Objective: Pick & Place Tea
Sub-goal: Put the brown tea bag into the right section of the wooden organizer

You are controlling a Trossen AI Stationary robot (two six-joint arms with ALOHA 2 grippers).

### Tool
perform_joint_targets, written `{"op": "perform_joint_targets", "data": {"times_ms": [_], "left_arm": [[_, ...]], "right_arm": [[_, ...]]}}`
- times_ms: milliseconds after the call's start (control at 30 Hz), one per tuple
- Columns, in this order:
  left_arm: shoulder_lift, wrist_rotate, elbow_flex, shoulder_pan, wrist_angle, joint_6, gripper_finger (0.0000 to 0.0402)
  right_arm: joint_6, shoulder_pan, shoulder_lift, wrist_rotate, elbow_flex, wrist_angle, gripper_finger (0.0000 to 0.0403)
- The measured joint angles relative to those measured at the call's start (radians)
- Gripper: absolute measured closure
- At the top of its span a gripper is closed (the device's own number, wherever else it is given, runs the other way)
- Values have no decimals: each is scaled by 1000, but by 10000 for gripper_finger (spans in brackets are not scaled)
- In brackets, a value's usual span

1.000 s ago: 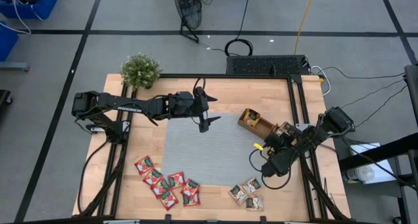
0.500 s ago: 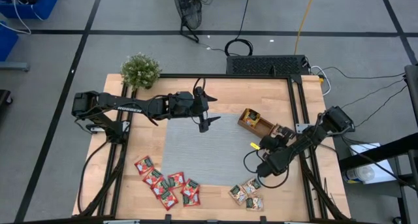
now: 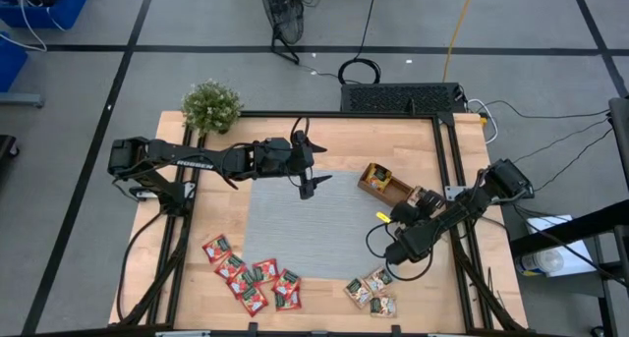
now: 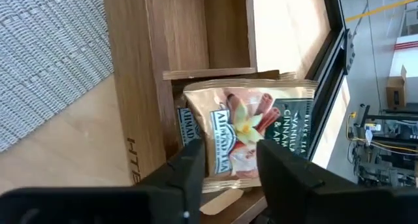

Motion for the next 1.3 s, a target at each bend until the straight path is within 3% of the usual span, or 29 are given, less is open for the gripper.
{"op": "perform_joint_targets", "data": {"times_ms": [267,833,1033,1200,1300], "left_arm": [[0,0,0,0,0,0,36],[0,0,0,0,0,0,36],[0,0,0,0,5,0,36],[0,0,0,0,9,0,36],[0,0,0,0,18,0,36]], "right_arm": [[23,0,0,-17,2,-85,233],[-16,-2,-4,-81,43,-166,243],[-111,-1,-61,-77,134,-158,282],[-172,-4,-150,-87,145,-56,379],[-181,-19,-190,-90,108,10,395]]}}
